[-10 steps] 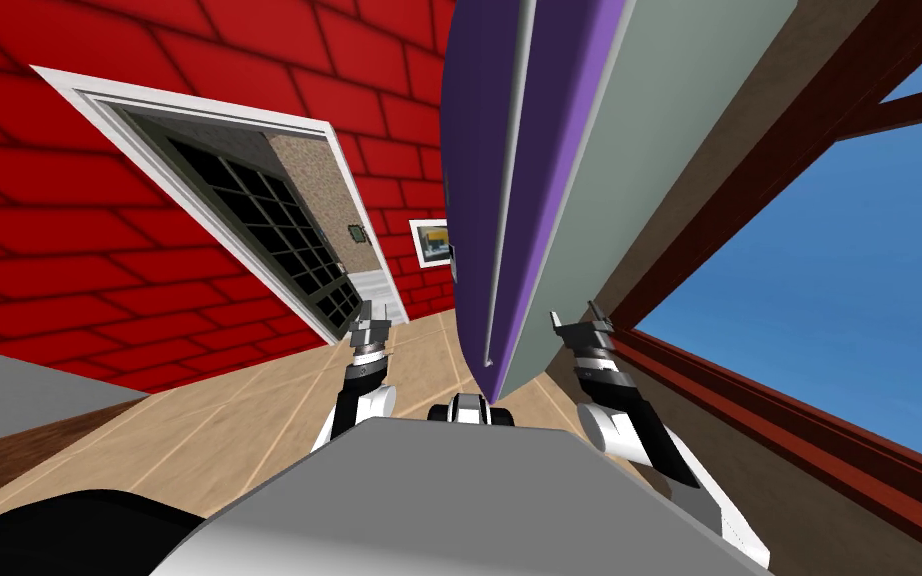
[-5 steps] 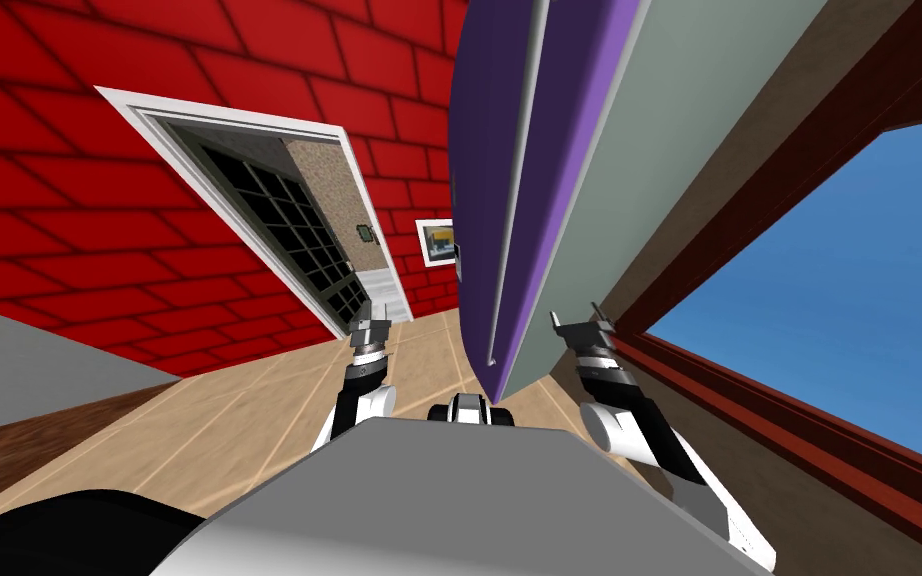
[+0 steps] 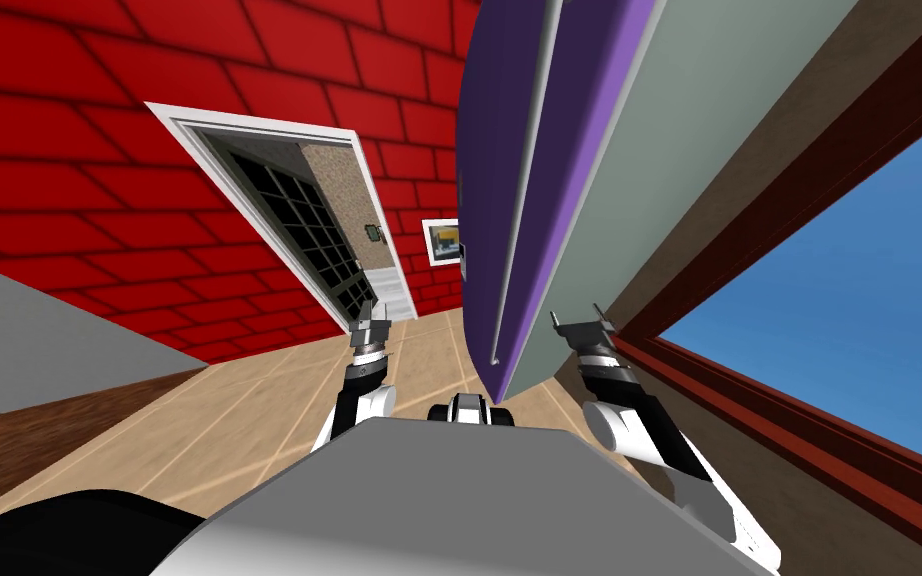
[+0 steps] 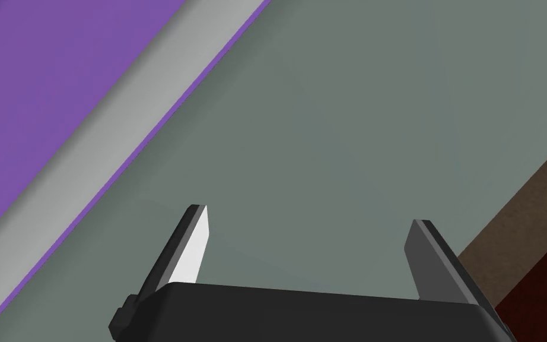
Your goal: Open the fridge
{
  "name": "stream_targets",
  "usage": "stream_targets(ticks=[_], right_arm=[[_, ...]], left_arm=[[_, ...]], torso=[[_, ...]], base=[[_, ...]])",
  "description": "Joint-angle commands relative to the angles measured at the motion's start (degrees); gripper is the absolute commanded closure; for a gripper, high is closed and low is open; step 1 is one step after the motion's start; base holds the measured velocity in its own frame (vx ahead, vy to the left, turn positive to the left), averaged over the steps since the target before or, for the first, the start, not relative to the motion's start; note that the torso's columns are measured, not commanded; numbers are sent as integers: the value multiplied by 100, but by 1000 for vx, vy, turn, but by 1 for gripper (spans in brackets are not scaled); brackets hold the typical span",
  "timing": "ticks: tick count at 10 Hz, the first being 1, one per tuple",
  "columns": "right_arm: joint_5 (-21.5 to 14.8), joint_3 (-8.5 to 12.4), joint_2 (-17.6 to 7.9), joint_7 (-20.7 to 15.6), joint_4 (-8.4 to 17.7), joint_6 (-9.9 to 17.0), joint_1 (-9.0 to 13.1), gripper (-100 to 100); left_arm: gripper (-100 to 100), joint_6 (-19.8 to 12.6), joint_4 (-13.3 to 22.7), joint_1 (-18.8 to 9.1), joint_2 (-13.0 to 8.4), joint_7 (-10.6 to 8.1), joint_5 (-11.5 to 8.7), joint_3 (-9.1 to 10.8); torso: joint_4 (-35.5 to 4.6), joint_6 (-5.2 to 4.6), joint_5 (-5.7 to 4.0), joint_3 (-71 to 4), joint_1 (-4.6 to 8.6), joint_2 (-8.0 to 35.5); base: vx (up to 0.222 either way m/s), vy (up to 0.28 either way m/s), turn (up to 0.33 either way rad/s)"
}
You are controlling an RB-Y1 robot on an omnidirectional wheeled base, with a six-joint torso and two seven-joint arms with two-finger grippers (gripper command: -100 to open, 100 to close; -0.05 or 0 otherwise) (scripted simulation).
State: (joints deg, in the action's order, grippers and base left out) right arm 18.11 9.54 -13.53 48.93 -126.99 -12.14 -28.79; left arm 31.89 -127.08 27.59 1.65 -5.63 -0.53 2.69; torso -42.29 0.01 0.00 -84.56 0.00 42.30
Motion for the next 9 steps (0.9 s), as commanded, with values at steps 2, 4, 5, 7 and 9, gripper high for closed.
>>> stream_targets(ticks=[2, 4, 5, 7, 9], right_arm=[[217, 34, -40, 591, 2, 168, 27, -100], [354, 49, -56, 891, 8, 274, 57, -100], [489, 59, -65, 1074, 13, 380, 93, -100], [621, 66, -70, 1376, 17, 486, 135, -100], [752, 71, -70, 1672, 17, 594, 182, -100]], left_arm=[[0, 0, 0, 0, 0, 0, 0, 0], [0, 0, 0, 0, 0, 0, 0, 0], [0, 0, 0, 0, 0, 0, 0, 0], [0, 0, 0, 0, 0, 0, 0, 0], [0, 0, 0, 0, 0, 0, 0, 0]], torso=[[0, 0, 0, -1, 0, -1], [1, 2, 0, -1, -2, -2], [2, 5, 2, -3, -6, -5], [4, 11, 5, -7, -18, -11], [5, 21, 11, -12, -33, -19]], base=[[-20, 5, 80], [-21, 3, 69], [-26, 0, 79], [-25, -1, 74], [-24, -3, 62]])
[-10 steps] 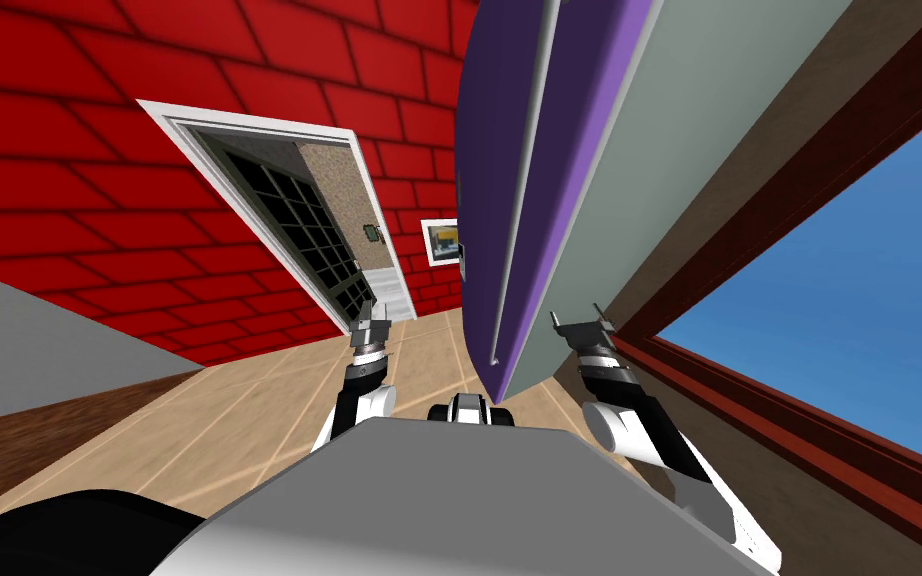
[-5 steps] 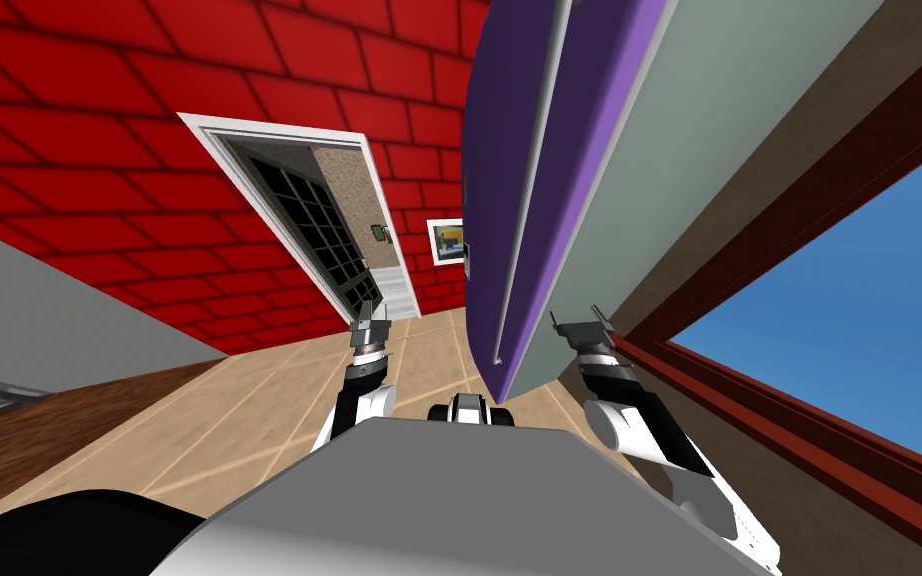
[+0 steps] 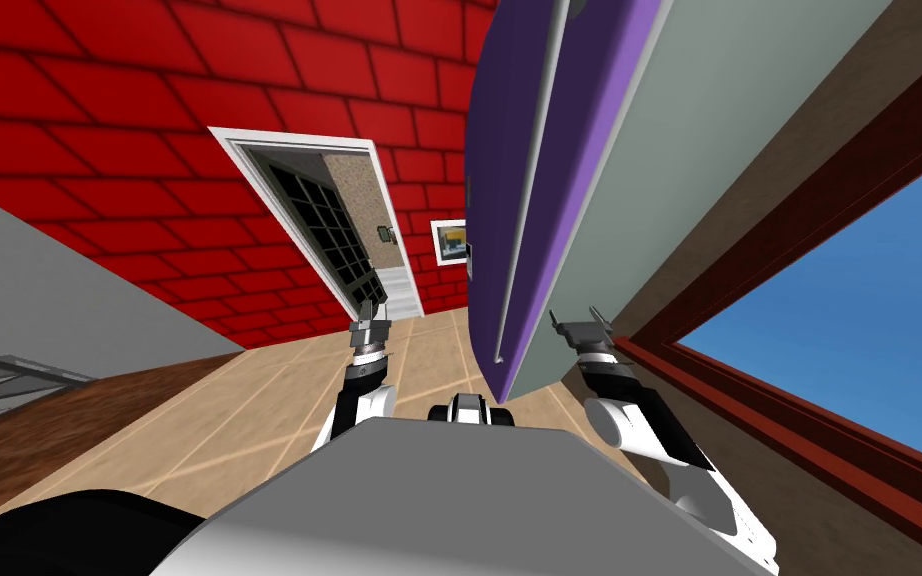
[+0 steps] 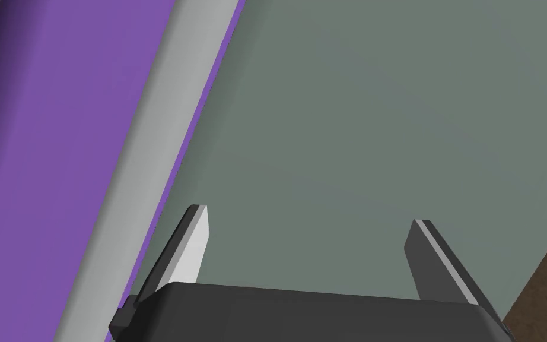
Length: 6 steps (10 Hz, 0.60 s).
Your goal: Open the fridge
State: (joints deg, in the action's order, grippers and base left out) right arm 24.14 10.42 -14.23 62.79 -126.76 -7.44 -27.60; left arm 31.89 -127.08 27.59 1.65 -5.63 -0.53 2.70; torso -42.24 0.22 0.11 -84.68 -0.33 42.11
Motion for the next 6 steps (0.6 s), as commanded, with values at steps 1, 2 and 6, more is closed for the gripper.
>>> stream_targets(ticks=[1, 2, 6], right_arm=[[149, -17, -1, 381, -6, 125, 64, -100], [279, -15, 2, 578, -8, 234, 117, -100], [538, -15, 26, 1157, -13, 462, 246, -100]], left_arm=[[0, 0, 0, 0, 0, 0, 0, 0], [0, 0, 0, 0, 0, 0, 0, 0], [0, 0, 0, 0, 0, 0, 0, 0]], torso=[[0, 13, 3, -2, -9, -3], [1, 11, 5, -5, -14, -6], [-1, 28, 17, -11, -41, -14]], base=[[-22, -3, 50], [-26, -3, 65], [-28, -4, 61]])
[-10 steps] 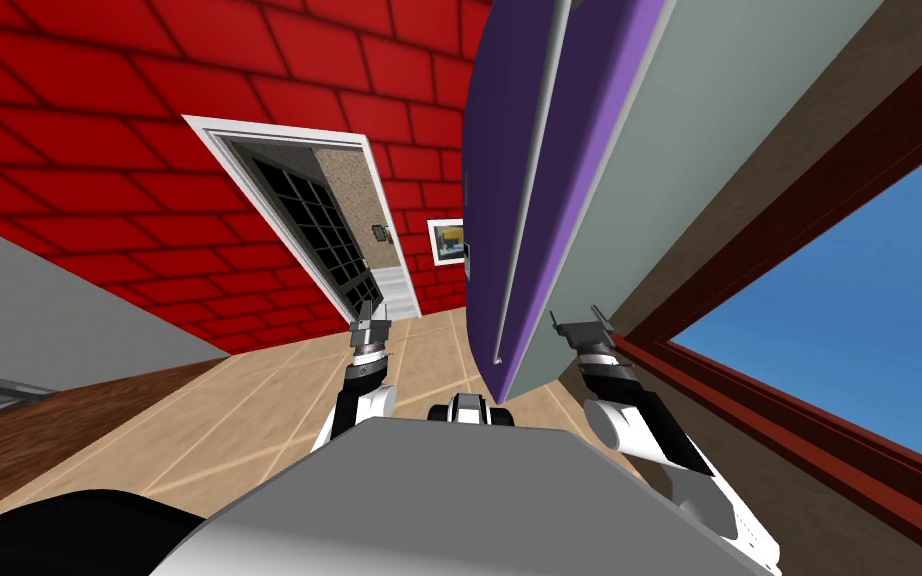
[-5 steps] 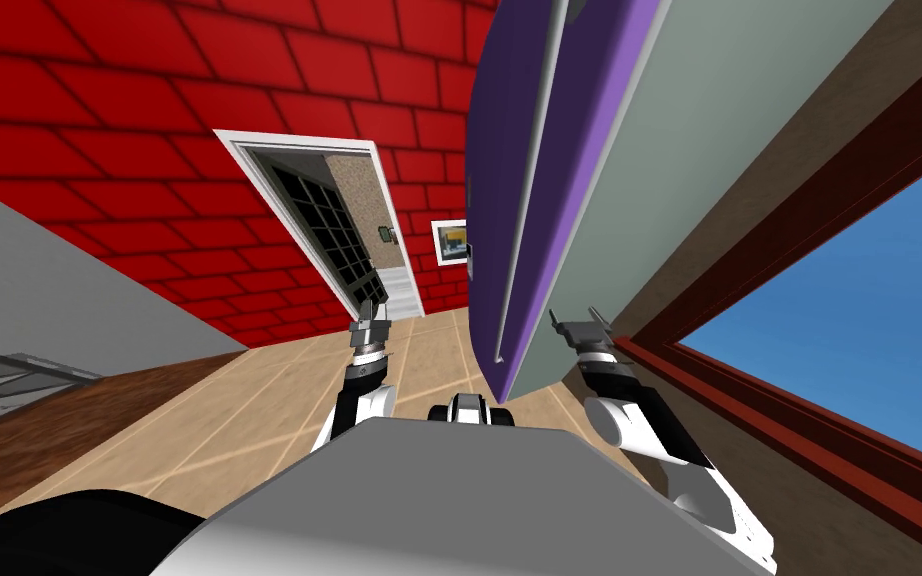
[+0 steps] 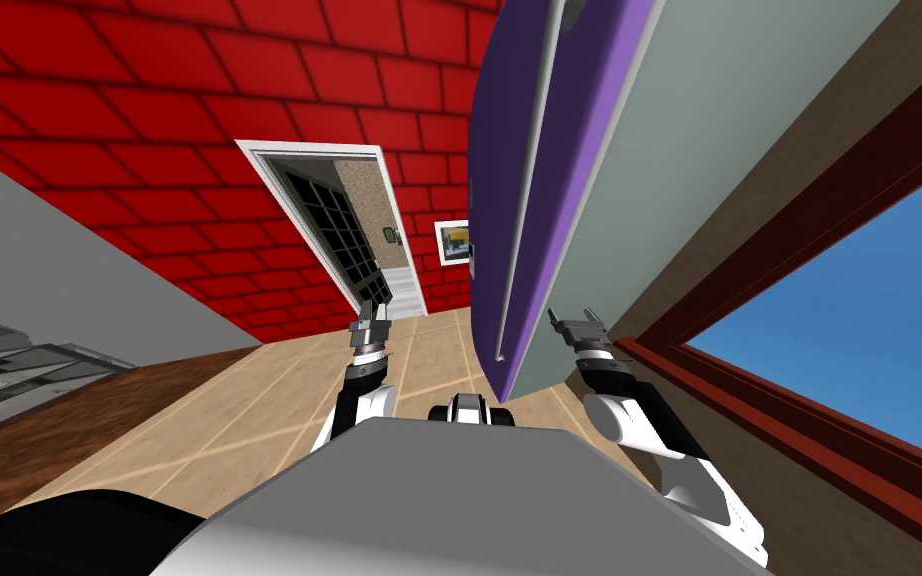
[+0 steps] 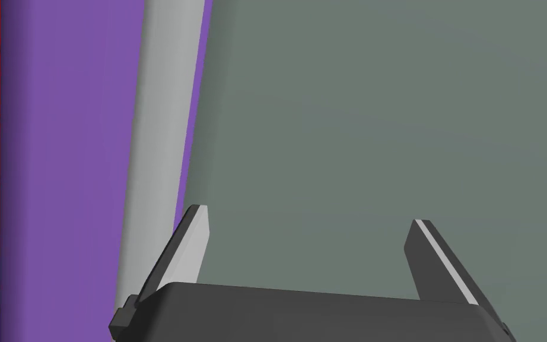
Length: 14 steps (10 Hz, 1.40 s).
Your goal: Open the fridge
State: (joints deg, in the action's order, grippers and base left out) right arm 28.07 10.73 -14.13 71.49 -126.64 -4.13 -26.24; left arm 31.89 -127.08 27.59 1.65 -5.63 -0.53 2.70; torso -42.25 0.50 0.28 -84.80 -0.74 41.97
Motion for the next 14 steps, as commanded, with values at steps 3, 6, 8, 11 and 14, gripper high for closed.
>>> stream_targets(ticks=[3, 6, 8, 11, 14], right_arm=[[274, -48, 36, 671, -25, 249, 183, -100], [531, -52, 90, 1155, -22, 496, 349, -100], [657, -54, 121, 1456, -20, 622, 440, -100], [783, -57, 155, 1834, -19, 750, 534, -100], [1028, -59, 240, 2306, -20, 1006, 728, -100]], left_arm=[[0, 0, 0, 0, 0, 0, 0, 0], [0, 0, 0, 0, 0, 0, 0, 0], [0, 0, 0, 0, 0, 0, 0, 0], [0, 0, 0, 0, 0, 0, 0, 0], [0, 0, 0, 0, 0, 0, 0, 0]], torso=[[2, 23, 8, -9, -22, -13], [-5, 28, 19, -16, -35, -20], [-13, 18, 20, -30, -8, -35], [-16, 13, 12, -45, 34, -53], [-14, 3, 11, -43, 33, -51]], base=[[-29, -7, 70], [-32, -2, 81], [-41, 9, 81], [-30, -1, 73], [-34, -11, 73]])
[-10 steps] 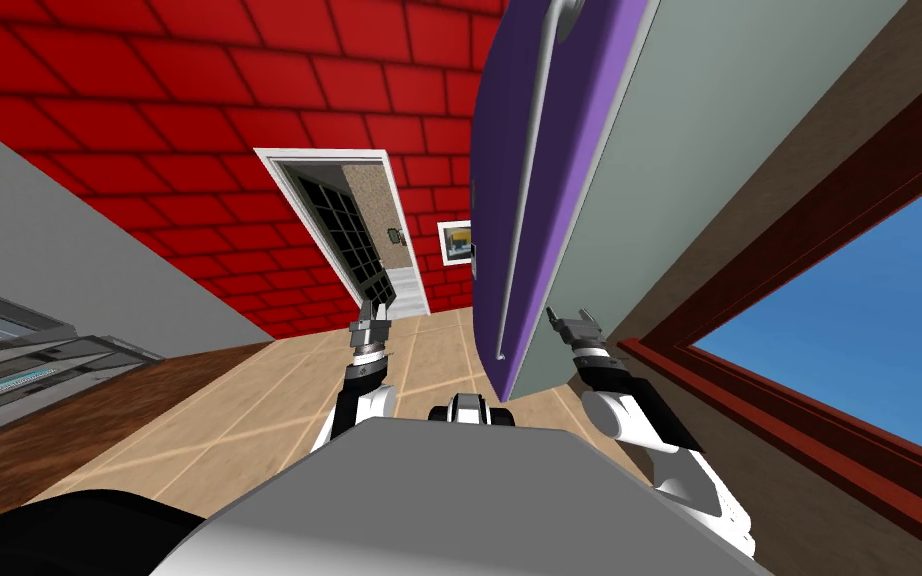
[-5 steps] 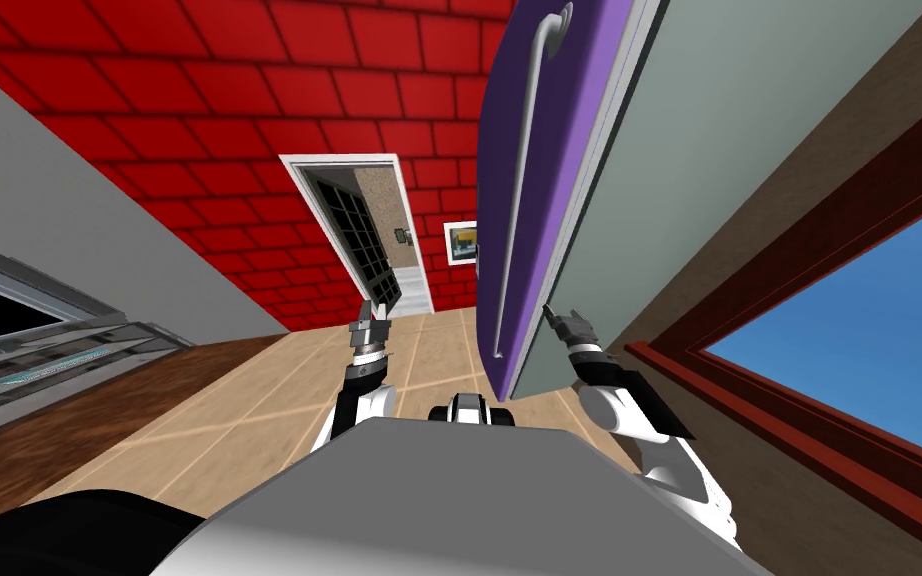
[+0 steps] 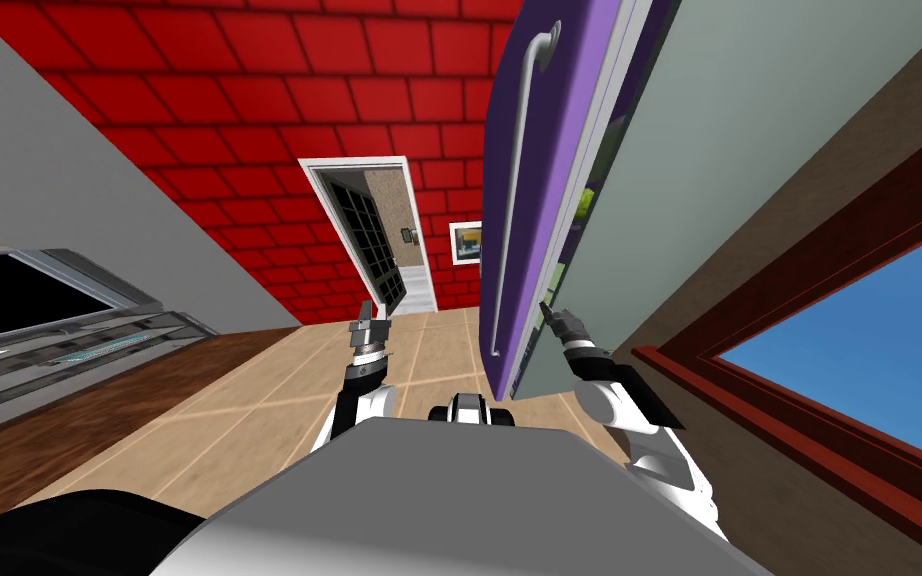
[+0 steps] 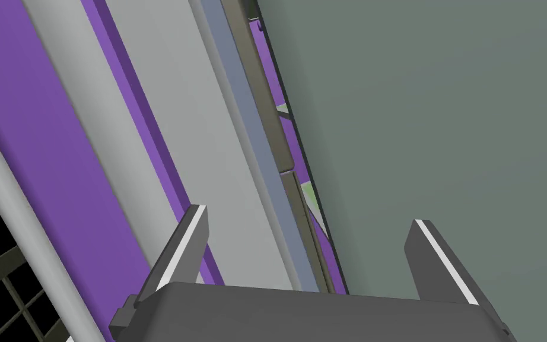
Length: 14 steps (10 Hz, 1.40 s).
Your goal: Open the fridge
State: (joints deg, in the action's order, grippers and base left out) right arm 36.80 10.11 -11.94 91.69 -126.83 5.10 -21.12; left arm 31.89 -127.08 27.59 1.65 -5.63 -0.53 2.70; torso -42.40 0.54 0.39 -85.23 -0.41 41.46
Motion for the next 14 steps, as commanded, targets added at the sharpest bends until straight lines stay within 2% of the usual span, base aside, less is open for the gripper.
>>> stream_targets(ticks=[1, 4, 9, 10, 11, 12, 13, 14], right_arm=[[155, 3, 22, 385, -1, 83, 217, -100], [389, 3, 155, 866, -4, 336, 414, -100], [604, 7, 348, 1443, -9, 573, 602, -100], [701, 10, 468, 1632, -12, 682, 689, -100], [701, 10, 468, 1674, -12, 682, 689, -100], [789, 14, 608, 1869, -14, 781, 768, -100], [789, 14, 608, 1884, -14, 781, 768, -100], [868, 18, 770, 2071, -16, 870, 839, -100]], left_arm=[[0, 0, 0, 0, 0, 0, 0, 0], [0, 0, 0, 0, 0, 0, 0, 0], [0, 0, 0, 0, 0, 0, 0, 0], [0, 0, 0, 0, 0, 0, 0, 0], [0, 0, 0, 0, 0, 0, 0, 0], [0, 0, 0, 0, 0, 0, 0, 0], [0, 0, 0, 0, 0, 0, 0, 0], [0, 0, 0, 0, 0, 0, 0, 0]], torso=[[-4, 9, 3, -4, -3, -3], [8, 40, 7, -3, -28, -13], [28, 97, 14, -9, -107, -27], [36, 99, 12, -8, -120, -29], [37, 109, 14, -10, -127, -32], [40, 109, 13, -14, -127, -40], [40, 112, 13, -17, -125, -43], [43, 108, 10, -18, -122, -45]], base=[[-26, -6, 57], [-32, -18, 59], [-28, -20, 42], [-35, -6, 39], [-28, -2, 72], [-26, -10, 72], [-27, -12, 47], [-27, -3, 66]])
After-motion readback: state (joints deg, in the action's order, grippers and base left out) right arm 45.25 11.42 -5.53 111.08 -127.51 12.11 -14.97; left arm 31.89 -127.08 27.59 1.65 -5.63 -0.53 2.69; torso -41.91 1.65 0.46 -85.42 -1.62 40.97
